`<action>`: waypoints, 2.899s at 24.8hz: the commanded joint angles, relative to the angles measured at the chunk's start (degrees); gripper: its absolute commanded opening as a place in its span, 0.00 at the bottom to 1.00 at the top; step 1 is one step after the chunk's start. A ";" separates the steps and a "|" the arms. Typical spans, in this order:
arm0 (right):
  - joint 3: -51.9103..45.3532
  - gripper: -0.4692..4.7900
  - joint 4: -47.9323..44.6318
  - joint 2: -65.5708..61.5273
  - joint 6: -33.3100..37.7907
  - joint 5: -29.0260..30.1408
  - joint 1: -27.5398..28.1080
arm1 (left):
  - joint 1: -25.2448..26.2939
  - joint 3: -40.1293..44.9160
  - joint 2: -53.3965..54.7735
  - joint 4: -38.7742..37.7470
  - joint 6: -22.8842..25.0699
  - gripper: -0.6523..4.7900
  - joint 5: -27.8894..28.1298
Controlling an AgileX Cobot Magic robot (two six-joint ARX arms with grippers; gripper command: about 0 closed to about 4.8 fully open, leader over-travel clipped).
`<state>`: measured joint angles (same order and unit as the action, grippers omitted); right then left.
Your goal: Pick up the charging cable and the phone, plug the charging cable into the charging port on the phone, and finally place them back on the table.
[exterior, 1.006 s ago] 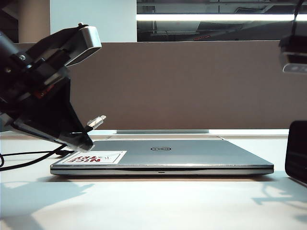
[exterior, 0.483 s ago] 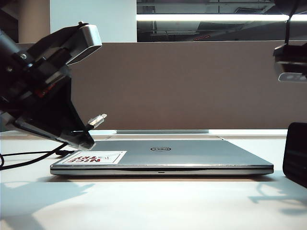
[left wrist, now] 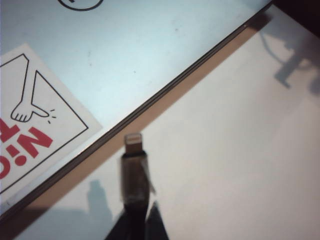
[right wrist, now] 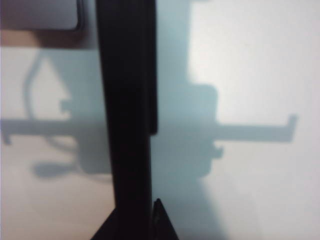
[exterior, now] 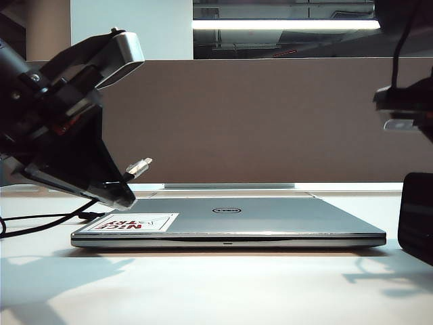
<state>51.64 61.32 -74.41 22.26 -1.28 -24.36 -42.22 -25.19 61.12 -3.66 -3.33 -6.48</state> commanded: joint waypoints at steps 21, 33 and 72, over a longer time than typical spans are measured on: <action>4.52 0.08 -20.48 1.01 0.70 24.74 0.07 | -7.80 -0.22 1.62 0.66 -3.06 0.11 -0.20; -5.46 0.08 -52.63 0.98 13.20 34.73 0.11 | -12.87 -0.22 4.07 0.76 -14.71 0.11 -0.20; -21.31 0.08 -96.19 -8.61 30.88 33.48 -7.19 | -12.87 -0.52 12.44 16.28 -31.26 0.11 -0.31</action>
<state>30.02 -32.49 -83.31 54.08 32.95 -31.55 -54.98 -25.47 73.65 11.25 -33.91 -6.63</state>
